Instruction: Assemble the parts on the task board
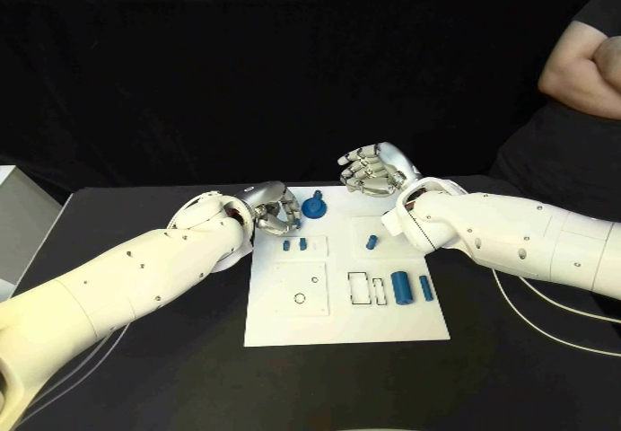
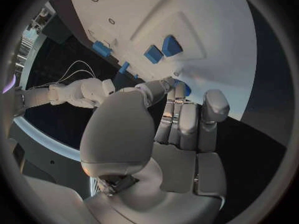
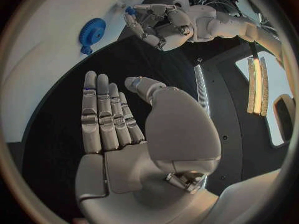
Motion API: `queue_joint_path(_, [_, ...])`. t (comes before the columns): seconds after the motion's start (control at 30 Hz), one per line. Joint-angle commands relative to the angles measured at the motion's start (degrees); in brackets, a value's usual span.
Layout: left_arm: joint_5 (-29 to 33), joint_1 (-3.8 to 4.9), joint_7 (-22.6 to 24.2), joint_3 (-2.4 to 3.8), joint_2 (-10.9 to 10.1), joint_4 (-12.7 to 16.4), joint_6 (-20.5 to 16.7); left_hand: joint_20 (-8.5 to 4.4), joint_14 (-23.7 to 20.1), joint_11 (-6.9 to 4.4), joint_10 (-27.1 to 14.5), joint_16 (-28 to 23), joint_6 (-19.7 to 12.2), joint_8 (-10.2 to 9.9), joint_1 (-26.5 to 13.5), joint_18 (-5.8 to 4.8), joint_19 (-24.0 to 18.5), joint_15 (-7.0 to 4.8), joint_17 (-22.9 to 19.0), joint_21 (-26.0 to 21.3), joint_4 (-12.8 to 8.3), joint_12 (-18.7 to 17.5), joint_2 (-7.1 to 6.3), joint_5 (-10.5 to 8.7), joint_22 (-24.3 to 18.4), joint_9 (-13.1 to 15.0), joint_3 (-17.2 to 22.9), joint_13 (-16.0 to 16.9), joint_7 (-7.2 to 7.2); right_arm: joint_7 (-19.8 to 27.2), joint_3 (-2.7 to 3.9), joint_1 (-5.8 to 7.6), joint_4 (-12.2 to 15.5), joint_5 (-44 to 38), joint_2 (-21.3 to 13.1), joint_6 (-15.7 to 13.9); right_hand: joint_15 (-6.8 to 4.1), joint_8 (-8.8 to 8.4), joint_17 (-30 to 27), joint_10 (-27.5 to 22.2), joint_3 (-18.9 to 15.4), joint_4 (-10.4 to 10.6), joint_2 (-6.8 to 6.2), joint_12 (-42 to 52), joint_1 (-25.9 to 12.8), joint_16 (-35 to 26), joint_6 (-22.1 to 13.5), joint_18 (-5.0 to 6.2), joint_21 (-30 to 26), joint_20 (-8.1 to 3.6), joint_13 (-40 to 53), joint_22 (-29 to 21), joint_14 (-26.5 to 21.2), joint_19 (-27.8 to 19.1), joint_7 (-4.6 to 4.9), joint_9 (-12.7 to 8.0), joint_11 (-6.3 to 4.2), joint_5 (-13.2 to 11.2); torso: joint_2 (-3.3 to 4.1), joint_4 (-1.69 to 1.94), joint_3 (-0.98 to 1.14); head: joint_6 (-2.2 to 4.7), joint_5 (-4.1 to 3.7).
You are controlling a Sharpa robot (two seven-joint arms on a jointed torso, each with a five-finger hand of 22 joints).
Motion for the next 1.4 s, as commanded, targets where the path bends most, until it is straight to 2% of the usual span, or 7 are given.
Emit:
queue_joint_path(0.03, [-0.8,0.08,-0.8,0.22,-0.1,0.3,1.4,0.27,0.2,0.00,0.3,0.1,0.3,-0.3,-0.5,-0.45,0.3,0.22,-0.1,-0.1,0.0,-0.2,-0.14,-0.09,0.0,0.0,-0.4,-0.1,0.17,0.5,0.04,0.00,0.0,-0.1,0.0,0.8,0.03,0.09,0.0,-0.1,0.0,-0.2,0.33,-0.4,-0.4,-0.2,0.2,-0.31,-0.3,0.08,0.0,0.0,0.0,-0.4,0.62,-0.1,-0.03,0.4,0.03,-0.05,0.06,0.05,0.10])
queue_joint_path(0.4, [-1.4,0.05,-1.5,0.63,-0.3,0.3,2.1,0.29,0.2,0.03,0.4,0.1,0.3,-0.4,-0.3,-0.43,0.2,0.25,-0.1,-0.1,-0.1,-0.4,-0.03,-0.08,-0.1,0.0,-0.3,-0.1,0.21,0.5,0.04,-0.02,0.0,-0.1,0.0,0.9,0.03,0.09,0.0,-0.1,0.0,-0.2,0.33,-0.4,-0.4,-0.2,0.2,-0.31,-0.3,0.08,0.0,0.0,0.0,-0.4,0.62,-0.1,-0.03,0.4,0.07,-0.06,0.06,0.05,0.11])
queue_joint_path(1.4, [-1.6,-0.04,-2.7,0.65,1.4,-1.5,4.5,0.32,-0.1,0.10,0.6,0.0,0.4,-0.4,-0.3,-0.32,-0.1,0.31,-0.7,-0.5,-0.1,-0.7,0.03,-0.11,-0.4,0.0,-0.3,-0.1,0.30,0.7,0.04,-0.06,0.0,-0.1,0.2,0.8,0.03,0.09,0.0,-0.1,0.0,-0.2,0.33,-0.4,-0.4,-0.2,0.2,-0.31,-0.3,0.08,0.0,0.0,0.0,-0.4,0.62,-0.1,-0.03,0.4,0.08,-0.05,0.06,-0.11,0.32])
